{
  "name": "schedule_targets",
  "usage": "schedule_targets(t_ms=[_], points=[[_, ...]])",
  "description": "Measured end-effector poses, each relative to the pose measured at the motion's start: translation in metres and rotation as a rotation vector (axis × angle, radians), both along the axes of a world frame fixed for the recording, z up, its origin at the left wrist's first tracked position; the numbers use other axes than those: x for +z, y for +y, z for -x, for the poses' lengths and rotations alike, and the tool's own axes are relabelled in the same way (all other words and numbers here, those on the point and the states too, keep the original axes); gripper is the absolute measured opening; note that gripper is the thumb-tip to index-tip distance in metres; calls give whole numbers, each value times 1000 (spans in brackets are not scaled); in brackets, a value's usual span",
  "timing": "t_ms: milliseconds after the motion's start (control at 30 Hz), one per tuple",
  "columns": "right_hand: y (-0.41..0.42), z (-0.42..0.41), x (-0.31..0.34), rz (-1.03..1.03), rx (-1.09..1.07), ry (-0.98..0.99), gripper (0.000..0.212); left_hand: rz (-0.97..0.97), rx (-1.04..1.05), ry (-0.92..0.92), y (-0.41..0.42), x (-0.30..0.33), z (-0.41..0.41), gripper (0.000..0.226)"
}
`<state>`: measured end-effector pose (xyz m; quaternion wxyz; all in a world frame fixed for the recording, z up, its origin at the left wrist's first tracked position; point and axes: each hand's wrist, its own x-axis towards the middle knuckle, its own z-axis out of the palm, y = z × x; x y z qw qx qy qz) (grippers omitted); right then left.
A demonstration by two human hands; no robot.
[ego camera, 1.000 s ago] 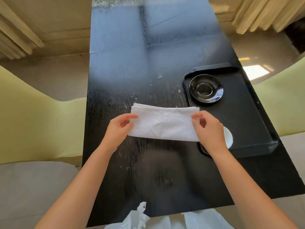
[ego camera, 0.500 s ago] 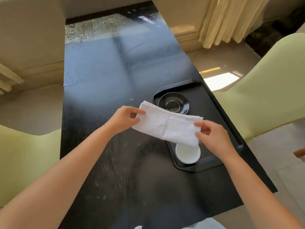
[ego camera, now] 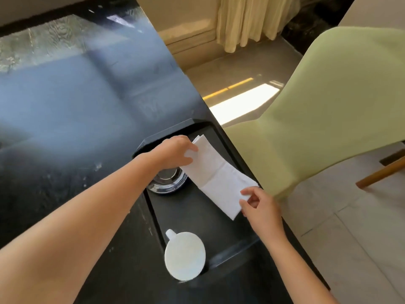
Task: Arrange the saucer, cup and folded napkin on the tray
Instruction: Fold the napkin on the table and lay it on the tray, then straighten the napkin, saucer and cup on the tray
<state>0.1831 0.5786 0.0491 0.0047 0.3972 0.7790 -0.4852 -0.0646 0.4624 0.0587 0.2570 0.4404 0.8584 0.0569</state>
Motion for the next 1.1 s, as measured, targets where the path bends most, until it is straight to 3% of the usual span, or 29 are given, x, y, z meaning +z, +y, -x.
schedule_targets(t_ms=[233, 367, 467, 600, 700, 767, 900, 1100], points=[[9, 3, -42, -41, 4, -107, 18, 85, -173, 126, 48, -43, -10, 51], [7, 2, -49, -119, 45, -159, 20, 103, -160, 158, 52, -59, -16, 59], [6, 1, -50, -296, 132, -242, 24, 117, -98, 153, 53, -65, -26, 71], [3, -3, -61, -650, 263, -254, 52, 190, -149, 276, 50, -76, -44, 87], [4, -2, -74, -788, 404, -231, 77, 166, -218, 305, 47, -82, -55, 79], [5, -2, -82, -857, 536, -185, 80, 149, -246, 245, 48, -86, -61, 71], [6, -3, -92, -830, 651, -195, 74, 150, -202, 128, 46, -90, -63, 82], [7, -3, -99, -842, 673, -193, 78, 145, -210, 141, 44, -87, -64, 96]])
